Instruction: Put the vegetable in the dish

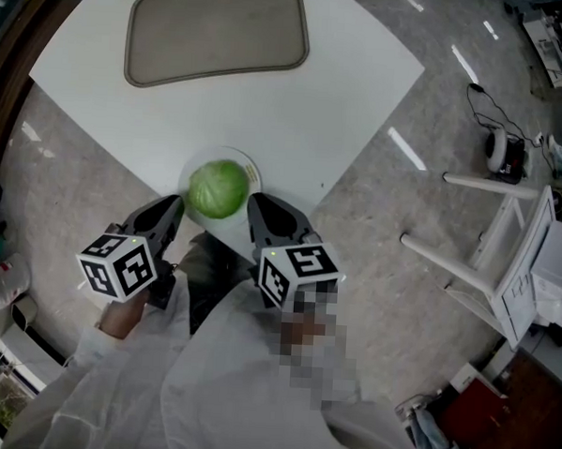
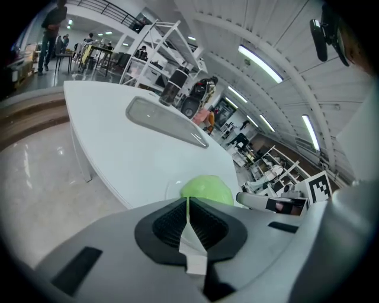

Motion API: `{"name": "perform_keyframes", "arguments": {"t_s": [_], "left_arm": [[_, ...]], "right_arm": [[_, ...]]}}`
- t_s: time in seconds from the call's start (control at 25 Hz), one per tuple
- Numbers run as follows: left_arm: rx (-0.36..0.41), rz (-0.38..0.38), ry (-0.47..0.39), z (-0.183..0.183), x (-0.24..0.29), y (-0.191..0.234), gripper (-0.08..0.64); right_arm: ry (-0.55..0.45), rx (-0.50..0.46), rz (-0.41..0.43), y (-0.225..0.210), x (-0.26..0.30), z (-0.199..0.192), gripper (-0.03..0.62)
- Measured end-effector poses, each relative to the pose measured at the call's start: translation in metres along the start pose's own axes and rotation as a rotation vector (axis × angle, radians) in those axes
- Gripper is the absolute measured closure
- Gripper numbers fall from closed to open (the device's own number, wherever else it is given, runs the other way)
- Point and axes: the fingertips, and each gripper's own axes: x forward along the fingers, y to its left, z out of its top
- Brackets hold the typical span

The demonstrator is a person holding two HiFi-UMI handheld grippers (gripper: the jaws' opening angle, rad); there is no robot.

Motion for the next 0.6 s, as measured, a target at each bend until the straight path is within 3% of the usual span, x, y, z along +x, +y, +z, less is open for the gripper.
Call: {"name": "perform_keyframes", "arguments": {"t_s": [0.6], "left_arm": [[0.006, -0.003, 0.056, -0.013, 0.012, 0.008, 0.549]], "right_arm": [[0.028, 0.045, -0.034, -0.012, 0.007, -0.015, 0.577]]}}
